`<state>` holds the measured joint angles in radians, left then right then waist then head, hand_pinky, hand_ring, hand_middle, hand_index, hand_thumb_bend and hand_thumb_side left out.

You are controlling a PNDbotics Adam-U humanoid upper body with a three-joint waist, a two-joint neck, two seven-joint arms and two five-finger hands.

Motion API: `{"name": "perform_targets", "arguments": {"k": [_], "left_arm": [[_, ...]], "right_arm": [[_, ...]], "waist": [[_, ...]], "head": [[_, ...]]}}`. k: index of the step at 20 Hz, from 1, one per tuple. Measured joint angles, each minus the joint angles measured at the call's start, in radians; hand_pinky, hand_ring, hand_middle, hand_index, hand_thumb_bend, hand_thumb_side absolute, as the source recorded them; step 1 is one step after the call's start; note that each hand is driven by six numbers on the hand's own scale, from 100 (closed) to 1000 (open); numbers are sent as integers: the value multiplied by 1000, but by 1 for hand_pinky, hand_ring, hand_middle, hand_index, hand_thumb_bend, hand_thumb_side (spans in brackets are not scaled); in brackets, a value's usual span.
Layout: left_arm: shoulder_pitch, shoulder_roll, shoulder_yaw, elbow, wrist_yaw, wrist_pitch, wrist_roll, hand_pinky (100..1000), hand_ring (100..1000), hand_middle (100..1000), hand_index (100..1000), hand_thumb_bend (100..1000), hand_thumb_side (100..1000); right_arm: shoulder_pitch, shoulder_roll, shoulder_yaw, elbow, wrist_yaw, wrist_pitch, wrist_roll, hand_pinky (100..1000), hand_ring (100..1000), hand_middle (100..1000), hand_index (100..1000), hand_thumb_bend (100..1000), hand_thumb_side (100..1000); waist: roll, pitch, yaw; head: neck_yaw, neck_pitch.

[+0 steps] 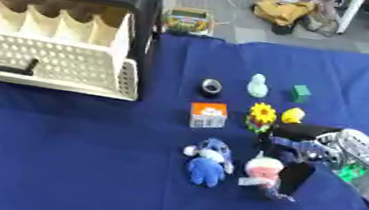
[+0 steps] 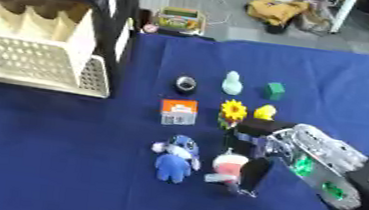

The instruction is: Pick up objects from table and place into drawer.

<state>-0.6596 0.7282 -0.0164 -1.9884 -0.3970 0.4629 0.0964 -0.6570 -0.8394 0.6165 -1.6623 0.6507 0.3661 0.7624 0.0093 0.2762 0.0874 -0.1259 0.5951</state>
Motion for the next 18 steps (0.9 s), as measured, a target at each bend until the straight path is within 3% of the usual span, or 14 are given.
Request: {"name": "perform_targets", "arguments": {"k": [14,18], "left_arm": [[7,0,-3,0,0,-8,-8,100,100,100,741,429,841],[7,0,-3,0,0,-9,-11,100,100,100,739,426,842]], "right_arm": [[3,-6,-1,-7,8,-9,-23,401,659,659,749,553,338],[3,-11,-1,-20,7,-3,-35,394,659,653,732,497,338]], "waist": [[-3,1,-7],[-3,1,-8]], "head": [[0,-8],[1,-8]]}}
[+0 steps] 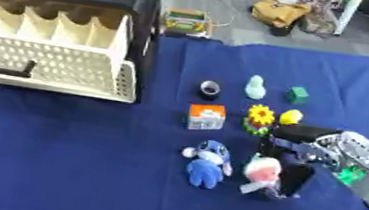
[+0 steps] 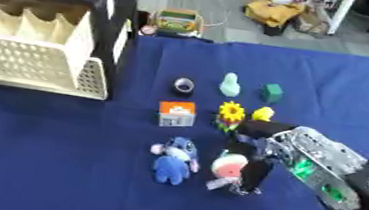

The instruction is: Pick up objects from table and place into drawer.

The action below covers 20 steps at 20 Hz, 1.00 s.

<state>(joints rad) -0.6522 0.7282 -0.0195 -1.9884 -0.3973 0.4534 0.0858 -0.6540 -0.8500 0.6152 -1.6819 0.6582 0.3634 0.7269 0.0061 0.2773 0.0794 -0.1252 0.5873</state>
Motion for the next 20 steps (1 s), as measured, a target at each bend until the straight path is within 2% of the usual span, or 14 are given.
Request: {"name": "perform_targets", "arguments": {"k": [10,14,20], "left_arm": [[2,0,-1,0,-1,-2,-5,100,100,100,734,418,844],[2,0,-1,0,-3,-2,-8,100,100,100,734,415,845],[3,0,-1,0,-6,0,-10,100,100,100,732,411,845]], "right_arm": [[3,-4,-5,-12,-1,22,-40,385,672,646,706,261,356],[3,-7,-7,-18,-7,28,-54,382,670,619,684,108,354],[3,-7,-12,-26,-18,43,-77,379,659,573,643,100,270]], "waist": [[0,0,-2],[0,0,-4],[-2,0,-4]], "head": [[0,0],[0,0],[1,0]]}}
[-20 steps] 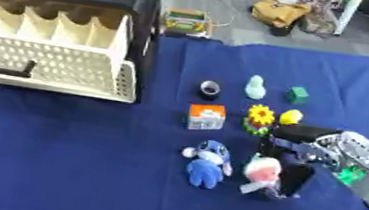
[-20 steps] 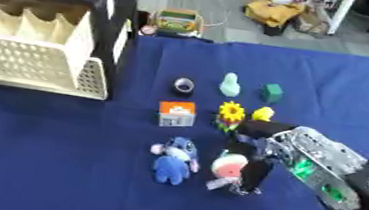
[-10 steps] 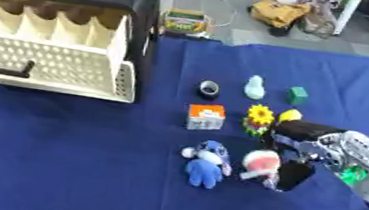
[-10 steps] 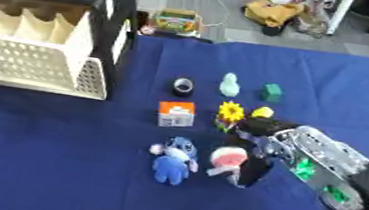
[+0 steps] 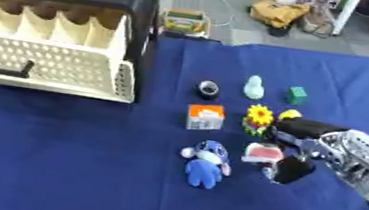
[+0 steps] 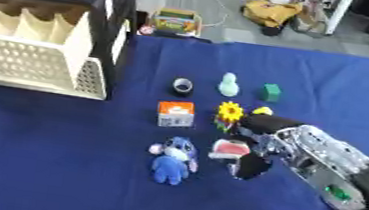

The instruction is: Pick up objects from table and place into drawer.

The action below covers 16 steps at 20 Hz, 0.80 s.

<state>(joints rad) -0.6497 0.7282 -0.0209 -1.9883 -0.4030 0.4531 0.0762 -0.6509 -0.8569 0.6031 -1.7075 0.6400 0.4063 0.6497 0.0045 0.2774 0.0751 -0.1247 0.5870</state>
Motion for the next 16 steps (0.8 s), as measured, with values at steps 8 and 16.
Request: {"name": "perform_targets", "arguments": {"k": [8,16], "left_arm": [[4,0,0,0,-3,0,0,100,100,100,732,410,844],[5,0,0,0,-3,0,0,100,100,100,732,410,844]], "right_arm": [[-2,-15,-19,-41,-22,17,-36,363,625,528,606,100,243],[-11,-40,-54,-114,-57,42,-69,358,594,482,569,100,245]], "waist": [[-1,0,0],[-2,0,0]], "head": [[0,0],[3,0]]}}
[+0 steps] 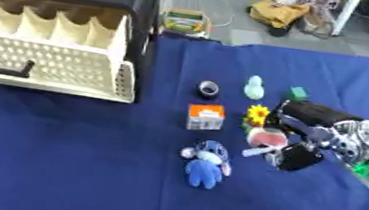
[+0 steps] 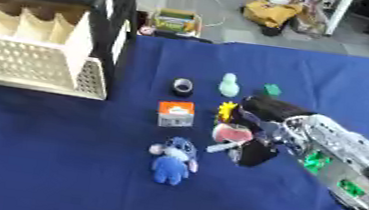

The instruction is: Pick up objects from table and place into drawer.

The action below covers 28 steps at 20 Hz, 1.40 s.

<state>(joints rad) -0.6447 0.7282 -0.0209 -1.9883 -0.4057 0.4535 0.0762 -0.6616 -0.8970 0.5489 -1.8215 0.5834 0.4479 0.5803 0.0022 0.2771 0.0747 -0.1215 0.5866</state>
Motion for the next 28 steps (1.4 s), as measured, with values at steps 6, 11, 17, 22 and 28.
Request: {"name": "perform_targets", "arguments": {"k": [6,11,17,22,28], "left_arm": [[0,0,0,0,0,0,0,100,100,100,733,411,841],[0,0,0,0,0,0,0,100,100,100,735,407,840],[0,0,0,0,0,-3,2,100,100,100,741,401,838],[-2,0,-1,0,0,-6,5,100,100,100,742,384,848],[-6,0,-1,0,1,-10,8,100,100,100,746,373,864]], "right_arm": [[-35,-26,-48,-96,-50,30,-18,356,588,465,564,100,256],[-97,-39,-85,-154,-90,50,-33,353,570,448,553,100,270],[-191,-32,-100,-162,-122,59,-52,354,563,437,548,100,278],[-263,3,-105,-163,-126,80,-46,354,555,429,545,100,287],[-365,73,-105,-141,-117,96,-35,358,553,424,543,100,293]], "waist": [[-4,-7,0],[-10,-15,1],[-17,-21,7],[-20,-25,13],[-29,-31,15]], "head": [[6,0],[10,0],[15,0],[17,2],[17,2]]}}
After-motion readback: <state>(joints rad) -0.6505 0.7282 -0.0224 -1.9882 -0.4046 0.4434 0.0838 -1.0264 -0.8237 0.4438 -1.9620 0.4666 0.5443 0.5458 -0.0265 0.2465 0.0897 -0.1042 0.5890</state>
